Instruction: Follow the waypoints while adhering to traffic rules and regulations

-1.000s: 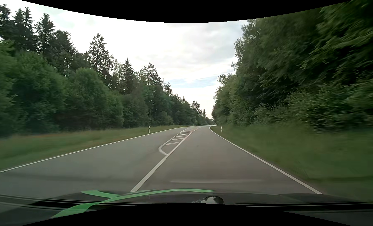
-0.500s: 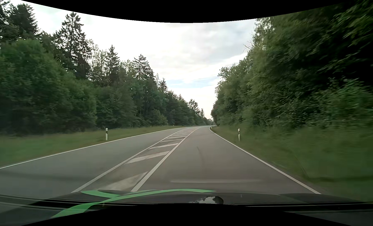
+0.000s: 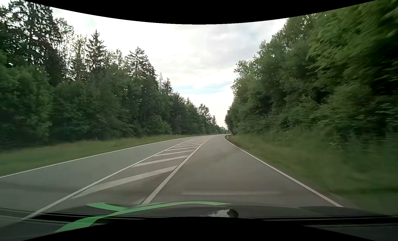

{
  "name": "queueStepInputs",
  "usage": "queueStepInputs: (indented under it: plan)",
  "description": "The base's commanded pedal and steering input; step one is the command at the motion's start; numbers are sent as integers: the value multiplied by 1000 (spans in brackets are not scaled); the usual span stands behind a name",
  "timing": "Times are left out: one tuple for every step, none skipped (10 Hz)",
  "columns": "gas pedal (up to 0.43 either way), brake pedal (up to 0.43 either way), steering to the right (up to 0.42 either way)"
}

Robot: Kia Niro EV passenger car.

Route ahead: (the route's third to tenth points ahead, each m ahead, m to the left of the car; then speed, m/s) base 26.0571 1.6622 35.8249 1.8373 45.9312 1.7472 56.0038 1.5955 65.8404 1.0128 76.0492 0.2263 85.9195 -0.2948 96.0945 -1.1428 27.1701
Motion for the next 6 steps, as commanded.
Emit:
queueStepInputs:
  plan:
    - [189, 0, 3]
    - [189, 0, 3]
    - [189, 0, 3]
    - [189, 0, 3]
    - [197, 0, 3]
    - [197, 0, 3]
